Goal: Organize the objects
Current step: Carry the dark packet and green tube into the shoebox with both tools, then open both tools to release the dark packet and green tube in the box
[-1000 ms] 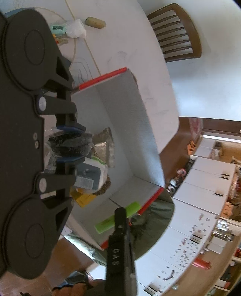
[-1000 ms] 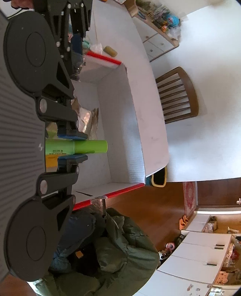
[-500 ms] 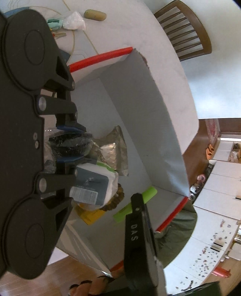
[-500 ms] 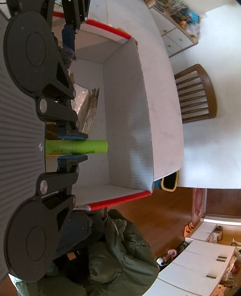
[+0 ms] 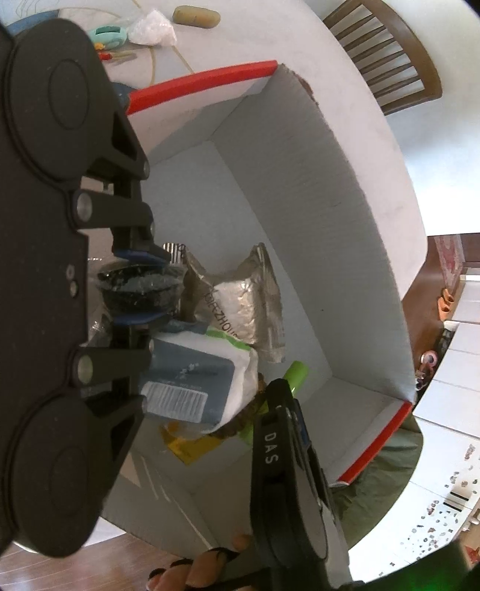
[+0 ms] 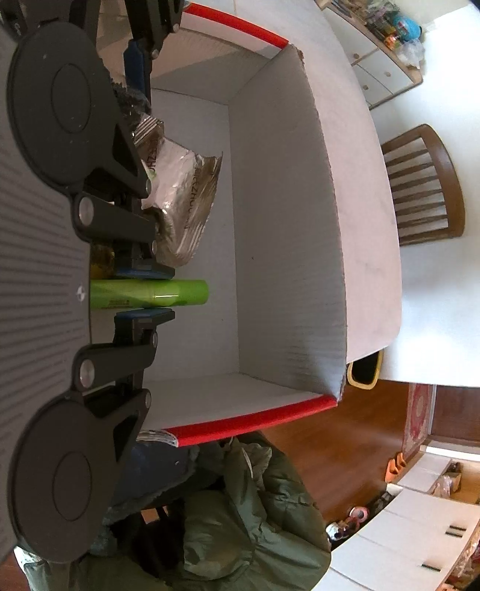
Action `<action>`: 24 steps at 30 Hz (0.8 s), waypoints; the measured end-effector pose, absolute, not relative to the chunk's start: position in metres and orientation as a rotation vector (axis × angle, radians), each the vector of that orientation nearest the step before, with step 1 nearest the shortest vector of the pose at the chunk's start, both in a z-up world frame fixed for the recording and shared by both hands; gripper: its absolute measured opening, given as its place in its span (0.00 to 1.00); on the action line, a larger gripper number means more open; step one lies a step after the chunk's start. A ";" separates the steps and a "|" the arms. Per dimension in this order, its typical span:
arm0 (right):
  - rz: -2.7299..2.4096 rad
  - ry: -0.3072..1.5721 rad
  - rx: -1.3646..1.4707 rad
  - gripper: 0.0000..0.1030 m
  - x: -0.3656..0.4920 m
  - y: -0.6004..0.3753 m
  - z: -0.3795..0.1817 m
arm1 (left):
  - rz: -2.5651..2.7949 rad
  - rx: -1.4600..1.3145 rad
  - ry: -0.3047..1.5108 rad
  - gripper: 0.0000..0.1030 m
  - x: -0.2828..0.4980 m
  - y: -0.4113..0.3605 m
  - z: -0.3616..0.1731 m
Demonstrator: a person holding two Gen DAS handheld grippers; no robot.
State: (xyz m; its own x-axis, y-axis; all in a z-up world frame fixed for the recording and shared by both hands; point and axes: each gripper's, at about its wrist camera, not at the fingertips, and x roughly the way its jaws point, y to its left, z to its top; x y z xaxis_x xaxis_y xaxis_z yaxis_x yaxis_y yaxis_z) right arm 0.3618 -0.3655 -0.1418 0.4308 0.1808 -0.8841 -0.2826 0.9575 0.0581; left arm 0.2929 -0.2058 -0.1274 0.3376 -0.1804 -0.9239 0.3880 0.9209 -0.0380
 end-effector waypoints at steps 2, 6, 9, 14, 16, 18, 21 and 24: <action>0.293 1.085 -0.107 0.16 0.362 -0.366 -0.143 | -0.374 0.203 1.180 0.25 0.294 -0.207 -0.130; 0.305 1.083 -0.113 0.16 0.359 -0.367 -0.141 | -0.371 0.199 1.197 0.27 0.295 -0.208 -0.134; 0.312 1.078 -0.120 0.16 0.356 -0.369 -0.138 | -0.368 0.196 1.203 0.28 0.295 -0.209 -0.136; 0.323 1.073 -0.098 0.16 0.351 -0.376 -0.127 | -0.364 0.193 1.208 0.35 0.295 -0.204 -0.136; 0.323 1.068 -0.089 0.16 0.348 -0.379 -0.123 | -0.362 0.194 1.203 0.37 0.296 -0.207 -0.133; 0.329 1.066 -0.076 0.16 0.345 -0.381 -0.118 | -0.362 0.189 1.195 0.43 0.295 -0.207 -0.131; 0.347 1.055 -0.061 0.16 0.338 -0.383 -0.109 | -0.363 0.187 1.172 0.49 0.292 -0.209 -0.124; 0.359 1.042 -0.052 0.17 0.329 -0.385 -0.102 | -0.374 0.177 1.153 0.50 0.286 -0.209 -0.116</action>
